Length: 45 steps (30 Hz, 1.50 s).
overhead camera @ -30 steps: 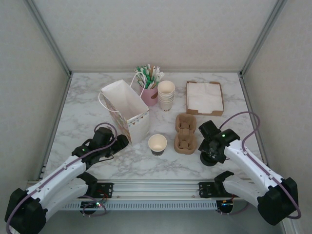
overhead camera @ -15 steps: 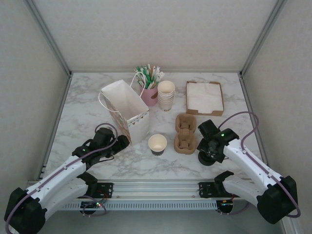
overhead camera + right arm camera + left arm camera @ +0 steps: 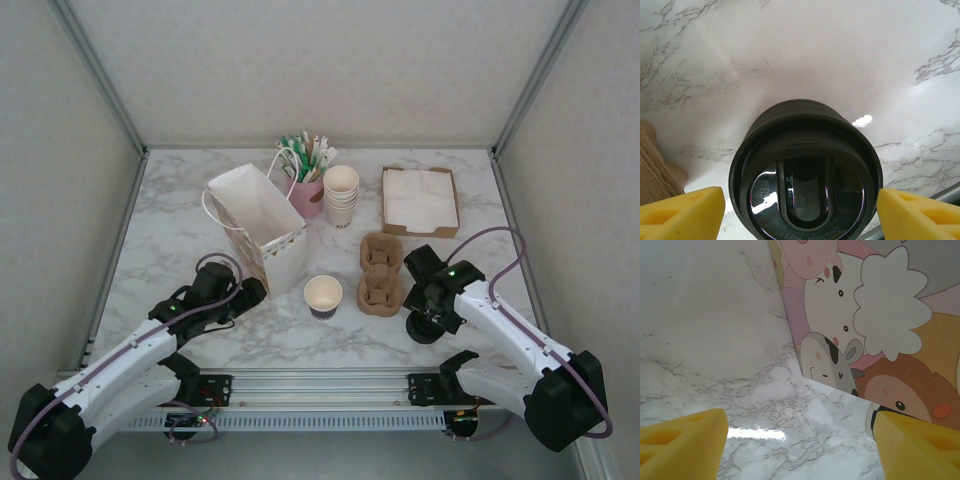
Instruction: Pack the takeout coffee
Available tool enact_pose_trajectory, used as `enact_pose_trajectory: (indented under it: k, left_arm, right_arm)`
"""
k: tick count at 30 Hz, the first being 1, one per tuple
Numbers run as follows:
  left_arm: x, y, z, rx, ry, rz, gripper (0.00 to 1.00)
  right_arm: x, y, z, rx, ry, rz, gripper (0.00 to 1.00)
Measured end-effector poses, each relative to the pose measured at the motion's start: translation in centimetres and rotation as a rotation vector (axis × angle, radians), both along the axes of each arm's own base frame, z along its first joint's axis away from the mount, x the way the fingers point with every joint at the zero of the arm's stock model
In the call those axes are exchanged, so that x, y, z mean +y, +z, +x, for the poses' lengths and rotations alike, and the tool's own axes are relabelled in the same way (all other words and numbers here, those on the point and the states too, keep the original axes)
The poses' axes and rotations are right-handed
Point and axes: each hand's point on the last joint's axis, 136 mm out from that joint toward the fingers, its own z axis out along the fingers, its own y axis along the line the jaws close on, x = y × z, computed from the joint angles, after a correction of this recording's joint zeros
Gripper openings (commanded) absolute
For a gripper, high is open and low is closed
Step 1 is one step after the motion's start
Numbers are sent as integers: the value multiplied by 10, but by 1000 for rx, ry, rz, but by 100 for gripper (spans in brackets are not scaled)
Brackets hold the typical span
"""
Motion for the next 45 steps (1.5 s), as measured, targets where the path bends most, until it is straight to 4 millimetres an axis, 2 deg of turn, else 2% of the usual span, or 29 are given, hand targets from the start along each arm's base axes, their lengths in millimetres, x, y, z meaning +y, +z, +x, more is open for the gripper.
enact_pose_trajectory:
  k: [13,22,28,35,45]
  left_arm:
    - [-1,-4,-1,15,-7,12,77]
    - [-2,-5,-2,17,-11,12,77]
    - [-2,-5,-2,15,-8,14,76]
    - [-2,-5,-2,12,-6,20,77]
    - [-2,-5,-2,11,-7,22,77]
  right_arm:
    - [-1,-8,-2,13,0,-8,82]
    - [-3,-12,-3,26,1,-20,75]
    - [-4,-8,-4,14,1,-19,74]
    - [-1,8,3,-36,3,2,75]
    - [-6,3,7,-14,13,-52,77]
